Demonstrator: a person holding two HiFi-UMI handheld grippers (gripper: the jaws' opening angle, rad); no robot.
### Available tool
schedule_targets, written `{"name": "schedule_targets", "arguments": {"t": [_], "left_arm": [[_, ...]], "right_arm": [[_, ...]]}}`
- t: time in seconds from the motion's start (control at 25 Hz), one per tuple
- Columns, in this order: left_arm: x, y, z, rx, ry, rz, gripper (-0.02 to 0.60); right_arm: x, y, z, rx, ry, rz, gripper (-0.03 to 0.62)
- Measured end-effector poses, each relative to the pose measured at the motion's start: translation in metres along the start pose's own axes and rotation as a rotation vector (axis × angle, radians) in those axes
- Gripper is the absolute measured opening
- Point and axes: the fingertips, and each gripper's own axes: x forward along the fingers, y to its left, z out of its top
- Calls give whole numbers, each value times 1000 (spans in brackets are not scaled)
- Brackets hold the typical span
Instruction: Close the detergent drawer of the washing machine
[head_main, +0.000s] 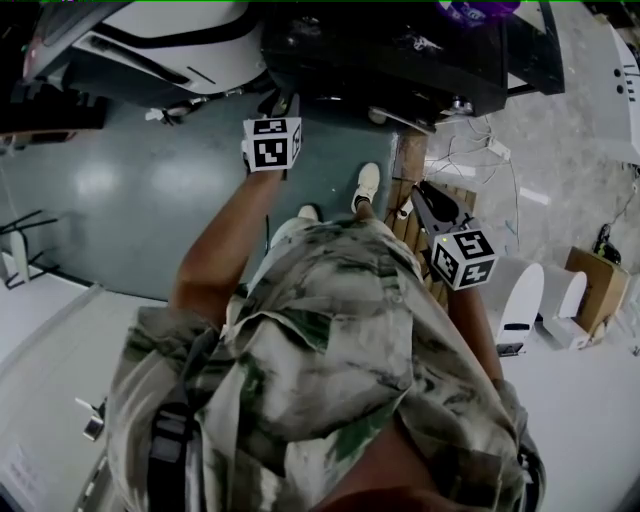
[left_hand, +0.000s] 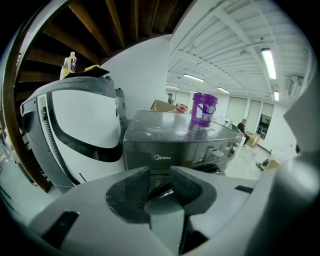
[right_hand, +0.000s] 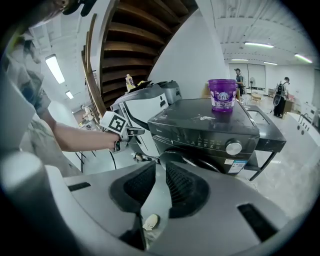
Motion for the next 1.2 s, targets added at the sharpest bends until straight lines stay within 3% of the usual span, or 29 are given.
{"name": "schedule_targets", "arguments": {"t": [0.2, 0.32, 0.56, 0.88, 1.2], "left_arm": [[-48, 3, -12, 23, -10, -35, 127], [-80, -3, -18, 48, -12, -74, 84], [-138, -26, -39, 68, 13, -199, 35], [-201, -55, -66, 43, 72, -371, 28], [-231, -51, -82, 76, 99, -403, 25]], "right_arm": [[1, 30, 0, -19, -23, 18, 81], [2, 49, -2, -30, -34, 27, 75], [1, 83, -9, -52, -54, 38, 49], [-1, 120, -18, -81, -60, 48, 29], [-1, 150, -26, -113, -56, 55, 21]]}}
